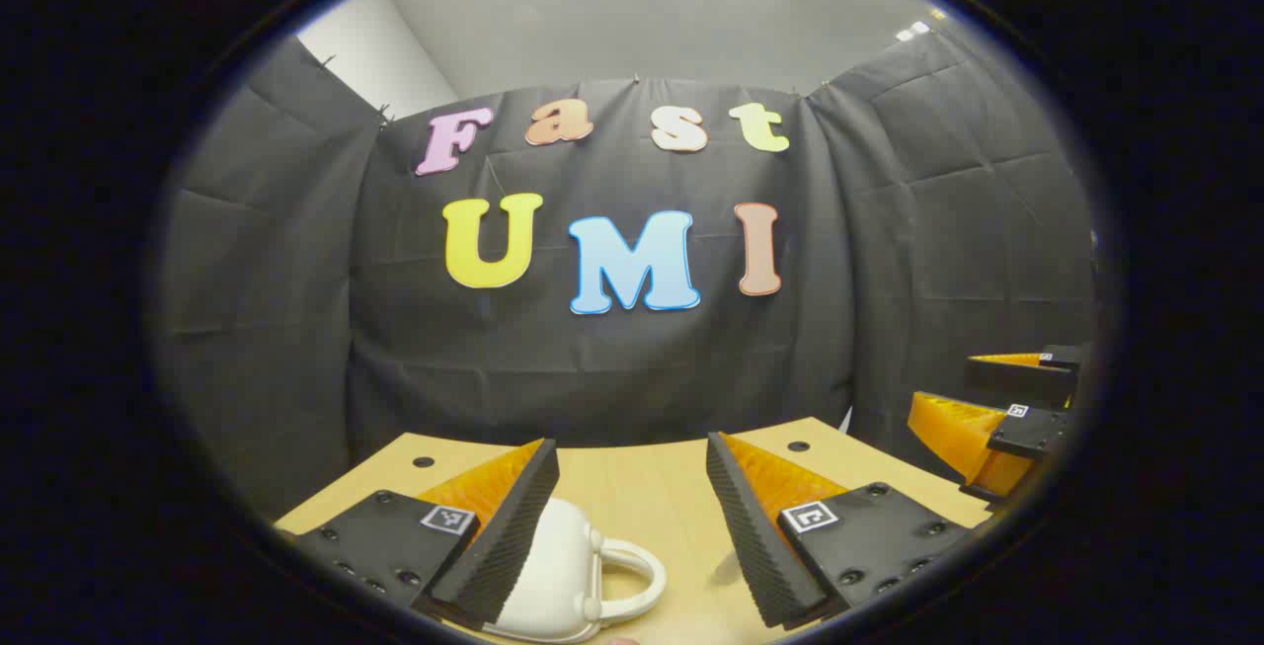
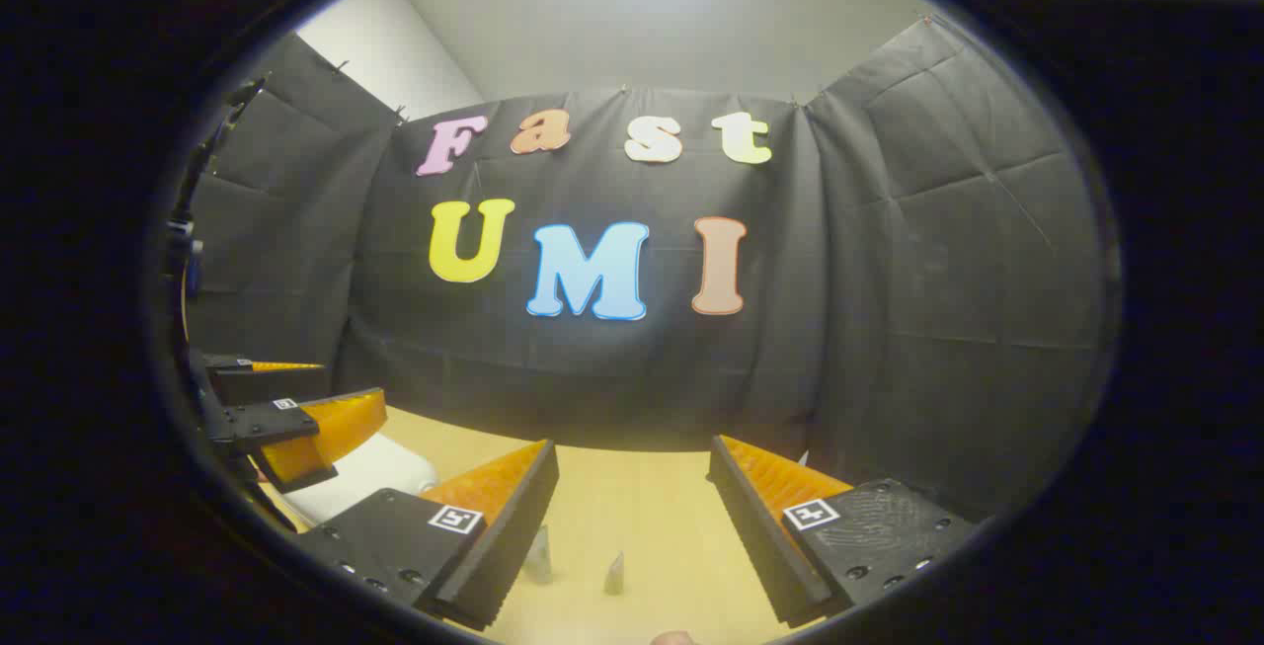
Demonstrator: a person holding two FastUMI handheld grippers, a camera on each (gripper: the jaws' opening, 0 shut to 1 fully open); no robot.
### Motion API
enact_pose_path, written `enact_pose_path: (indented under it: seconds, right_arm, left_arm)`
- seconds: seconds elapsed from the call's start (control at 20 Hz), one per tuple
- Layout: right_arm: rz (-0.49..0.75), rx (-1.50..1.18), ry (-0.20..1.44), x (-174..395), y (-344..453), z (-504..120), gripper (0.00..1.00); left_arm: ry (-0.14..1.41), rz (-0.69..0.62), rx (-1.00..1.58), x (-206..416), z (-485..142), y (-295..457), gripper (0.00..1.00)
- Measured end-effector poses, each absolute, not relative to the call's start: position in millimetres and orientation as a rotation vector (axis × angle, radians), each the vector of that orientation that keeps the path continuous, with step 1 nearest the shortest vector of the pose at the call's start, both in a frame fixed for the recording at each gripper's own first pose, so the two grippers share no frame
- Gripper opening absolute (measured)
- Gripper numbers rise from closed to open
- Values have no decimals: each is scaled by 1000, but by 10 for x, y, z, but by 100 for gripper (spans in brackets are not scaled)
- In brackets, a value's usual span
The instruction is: First open the suitcase, pack the skin care products into it, and then close the suitcase.
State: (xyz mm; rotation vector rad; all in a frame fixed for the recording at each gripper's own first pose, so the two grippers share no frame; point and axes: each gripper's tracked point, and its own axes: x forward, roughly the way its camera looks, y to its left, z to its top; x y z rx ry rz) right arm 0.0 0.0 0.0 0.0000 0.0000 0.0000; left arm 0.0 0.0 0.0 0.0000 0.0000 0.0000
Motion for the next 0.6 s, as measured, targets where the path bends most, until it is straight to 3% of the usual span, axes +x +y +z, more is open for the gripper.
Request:
enact_pose_path:
  seconds: [0.6]
  right_arm:
    - [7,-16,48,-12,-7,-123,94]
  left_arm:
    - [71,-96,-14,73,-164,-189,96]
